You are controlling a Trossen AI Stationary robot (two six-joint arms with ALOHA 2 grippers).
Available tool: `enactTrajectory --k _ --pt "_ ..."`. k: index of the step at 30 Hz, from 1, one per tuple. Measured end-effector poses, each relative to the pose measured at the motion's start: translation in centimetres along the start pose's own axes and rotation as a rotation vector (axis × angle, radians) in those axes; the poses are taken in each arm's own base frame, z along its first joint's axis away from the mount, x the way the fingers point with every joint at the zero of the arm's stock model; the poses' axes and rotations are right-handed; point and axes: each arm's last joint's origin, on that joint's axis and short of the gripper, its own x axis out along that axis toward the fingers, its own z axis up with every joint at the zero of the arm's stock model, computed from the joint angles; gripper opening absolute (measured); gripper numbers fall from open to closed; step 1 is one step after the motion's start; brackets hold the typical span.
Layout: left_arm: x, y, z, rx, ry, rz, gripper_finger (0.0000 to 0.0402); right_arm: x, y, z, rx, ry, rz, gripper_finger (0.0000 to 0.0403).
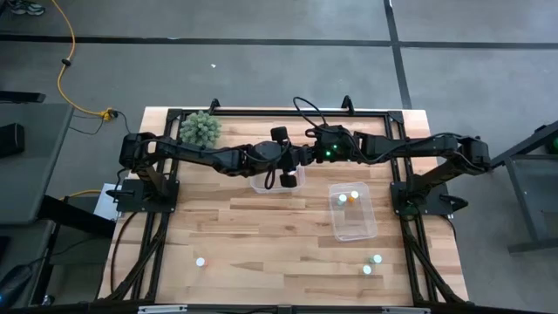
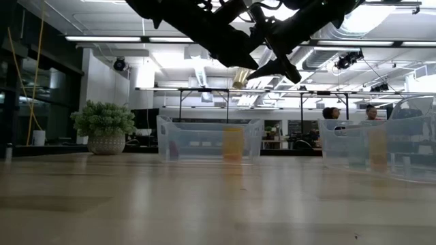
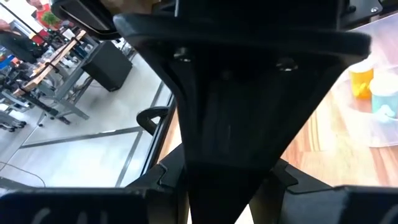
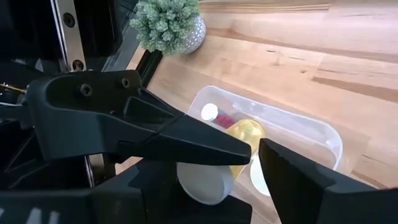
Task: Pick and place medicine bottles into bin by pill shape (circle, oval)
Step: Put the left yellow tablet bottle into the bottom transparent bin
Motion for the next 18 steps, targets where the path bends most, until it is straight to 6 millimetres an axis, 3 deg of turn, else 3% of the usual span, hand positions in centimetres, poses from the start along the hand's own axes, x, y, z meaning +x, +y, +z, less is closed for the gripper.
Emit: enactTrajectory --k 12,18 --pt "0.0 0.01 0.01 -0.001 -0.001 0.001 0.0102 0.0 0.06 0.01 0.015 -0.001 0.007 0.014" --pt "-0.01 -0.01 0.02 -0.001 -0.001 0.0 0.0105 0.0 0.09 0.03 0.011 -0.003 0.01 0.0133"
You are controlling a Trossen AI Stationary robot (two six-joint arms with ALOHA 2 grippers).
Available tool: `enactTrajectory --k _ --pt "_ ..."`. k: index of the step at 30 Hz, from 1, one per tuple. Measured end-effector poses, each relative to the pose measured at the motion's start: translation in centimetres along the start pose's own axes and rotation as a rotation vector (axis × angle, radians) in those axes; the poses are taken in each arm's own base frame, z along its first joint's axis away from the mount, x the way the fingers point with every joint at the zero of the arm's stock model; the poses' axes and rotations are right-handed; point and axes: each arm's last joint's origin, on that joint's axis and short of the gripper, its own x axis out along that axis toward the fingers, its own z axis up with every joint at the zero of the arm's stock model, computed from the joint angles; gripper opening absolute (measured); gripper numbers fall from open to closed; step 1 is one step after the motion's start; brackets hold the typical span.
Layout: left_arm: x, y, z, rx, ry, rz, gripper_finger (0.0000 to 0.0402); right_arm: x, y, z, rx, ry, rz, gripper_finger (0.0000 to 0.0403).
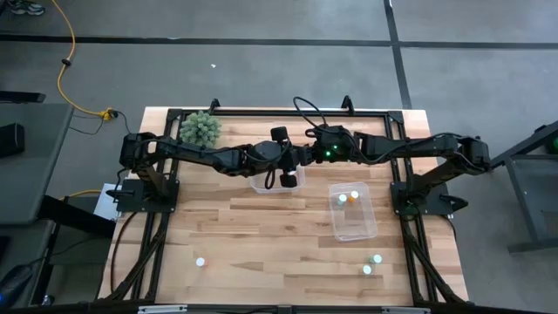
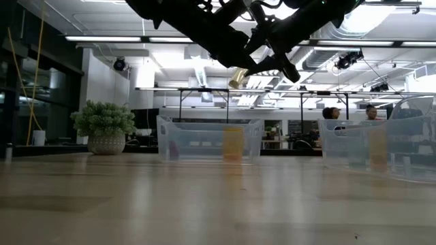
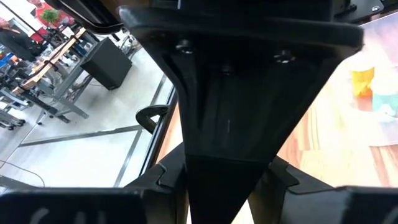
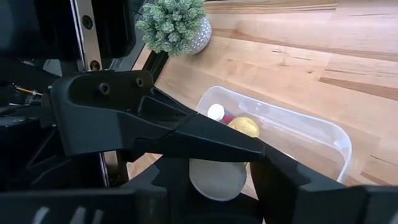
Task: Pick and place medicine bottles into bin by pill shape (circle, oval)
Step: Put the left yellow tablet bottle into the bottom transparent bin
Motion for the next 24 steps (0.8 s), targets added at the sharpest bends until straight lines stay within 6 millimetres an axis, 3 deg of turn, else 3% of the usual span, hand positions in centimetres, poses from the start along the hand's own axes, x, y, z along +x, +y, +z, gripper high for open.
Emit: enactTrajectory --k 15,24 --pt "0.0 0.0 0.1 -0.065 -0.008 0.003 0.0178 0.1 -0.4 0.0 0.001 0.008 -0.031 0.0115" --pt "-1.4 0.5 0.7 -0.125 0.002 -0.044 0.0193 -0.7 -0.9 1.2 -0.04 0.003 -0.009 0.0113"
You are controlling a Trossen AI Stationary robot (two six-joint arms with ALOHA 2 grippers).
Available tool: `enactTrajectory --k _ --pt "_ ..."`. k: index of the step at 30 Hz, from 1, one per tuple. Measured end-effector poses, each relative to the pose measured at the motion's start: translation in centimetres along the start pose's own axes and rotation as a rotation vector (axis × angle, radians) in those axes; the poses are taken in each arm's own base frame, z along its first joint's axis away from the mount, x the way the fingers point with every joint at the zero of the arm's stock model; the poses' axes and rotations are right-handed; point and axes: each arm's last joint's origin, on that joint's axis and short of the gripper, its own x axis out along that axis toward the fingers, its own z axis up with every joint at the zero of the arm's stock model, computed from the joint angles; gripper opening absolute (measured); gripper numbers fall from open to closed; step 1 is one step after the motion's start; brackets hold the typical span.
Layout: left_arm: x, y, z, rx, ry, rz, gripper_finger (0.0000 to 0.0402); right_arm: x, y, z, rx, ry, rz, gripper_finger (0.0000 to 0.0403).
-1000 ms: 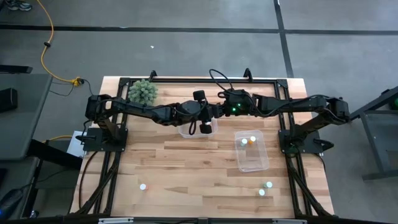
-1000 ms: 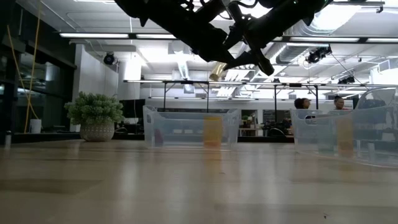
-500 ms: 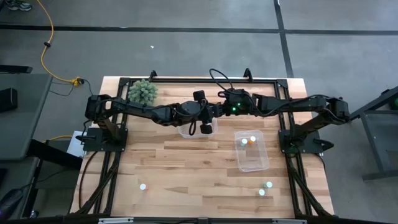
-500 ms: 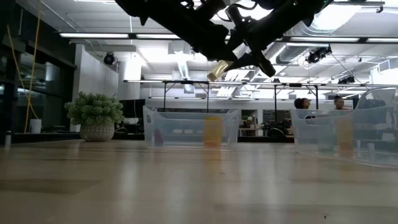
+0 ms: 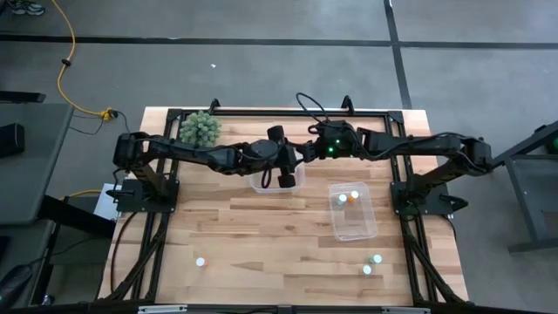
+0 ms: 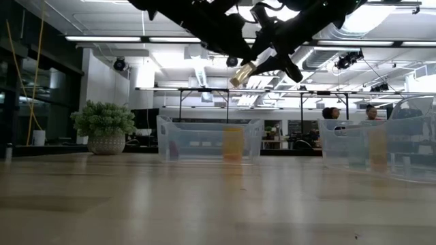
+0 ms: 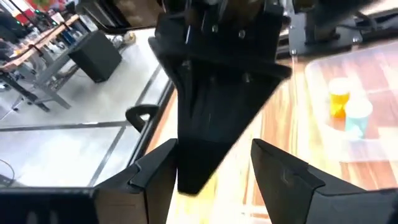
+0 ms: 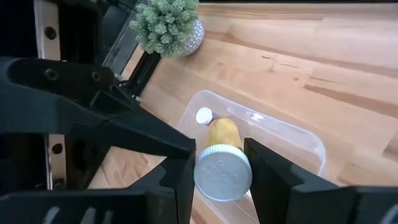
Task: Pick and place medicine bottles into bin by pill shape (circle, oval)
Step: Put the left yellow tablet bottle into the bottom transparent bin
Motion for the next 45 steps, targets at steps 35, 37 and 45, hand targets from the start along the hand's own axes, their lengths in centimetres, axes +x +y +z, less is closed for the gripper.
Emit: enactTrajectory --k 35,37,45 --pt "-17.1 4.0 -3.5 -0.709 -0.451 -0.123 0.0192 -10.7 -0.6 -2.4 -0.479 0.524 0.325 0.0113" --pt "-17.4 4.1 -3.8 -0.716 -0.454 -0.128 0.0191 -11.2 -0.7 -3.5 -0.5 0.589 0.283 0.0113" --pt "-17.6 4.2 -3.7 -0.718 -0.463 -0.125 0.0191 -13.2 -0.1 -7.6 -0.616 0.781 0.154 0.0113"
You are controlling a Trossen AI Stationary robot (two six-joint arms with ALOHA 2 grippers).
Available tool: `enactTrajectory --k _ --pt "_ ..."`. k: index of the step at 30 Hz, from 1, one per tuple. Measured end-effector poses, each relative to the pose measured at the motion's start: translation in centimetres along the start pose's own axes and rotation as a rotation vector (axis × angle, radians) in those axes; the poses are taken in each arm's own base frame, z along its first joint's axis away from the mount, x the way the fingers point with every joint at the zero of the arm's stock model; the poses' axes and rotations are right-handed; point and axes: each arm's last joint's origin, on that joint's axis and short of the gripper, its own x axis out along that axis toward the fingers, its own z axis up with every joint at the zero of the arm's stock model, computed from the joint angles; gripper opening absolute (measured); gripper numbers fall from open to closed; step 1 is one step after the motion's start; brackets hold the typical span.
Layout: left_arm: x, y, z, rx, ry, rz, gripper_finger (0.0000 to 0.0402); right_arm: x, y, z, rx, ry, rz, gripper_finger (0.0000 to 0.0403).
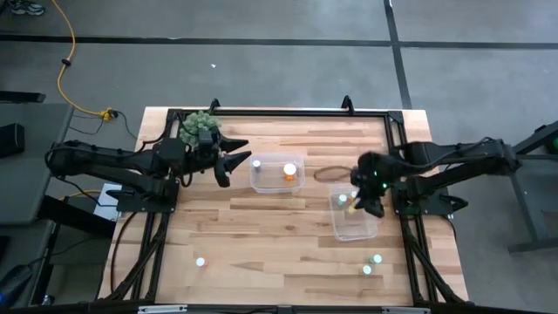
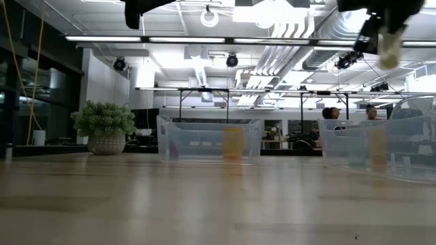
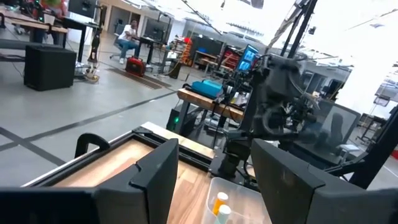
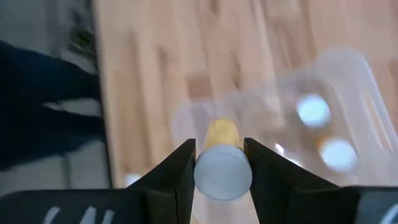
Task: Pick and place medicine bottles into bin by pill shape (circle, oval)
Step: Put the left yellow tablet bottle into the bottom transparent bin
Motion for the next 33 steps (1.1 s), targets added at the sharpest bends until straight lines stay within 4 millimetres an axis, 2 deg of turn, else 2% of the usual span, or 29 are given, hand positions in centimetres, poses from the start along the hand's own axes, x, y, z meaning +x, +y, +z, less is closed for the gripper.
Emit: enactTrajectory --k 6,11,18,26,33 --pt "0.0 0.0 0.0 0.031 -0.002 0.009 0.0191 0.7 1.0 -1.5 -0.026 0.034 -0.226 0.0113" --pt "0.0 0.0 0.0 0.034 -0.002 0.009 0.0191 2.0 1.8 -2.0 -0.031 0.036 -0.317 0.0113" --pt "0.0 0.0 0.0 0.034 -0.002 0.009 0.0191 5.7 2.6 -2.1 -0.041 0.116 -0.399 0.0113" --pt "0.0 0.0 0.0 0.056 -0.002 0.009 0.0191 9.8 2.3 -1.4 -0.046 0.178 -0.5 0.0113" --pt "0.0 0.0 0.0 0.061 -0.002 0.009 0.0191 12.2 1.9 -1.1 -0.092 0.253 -0.523 0.0113"
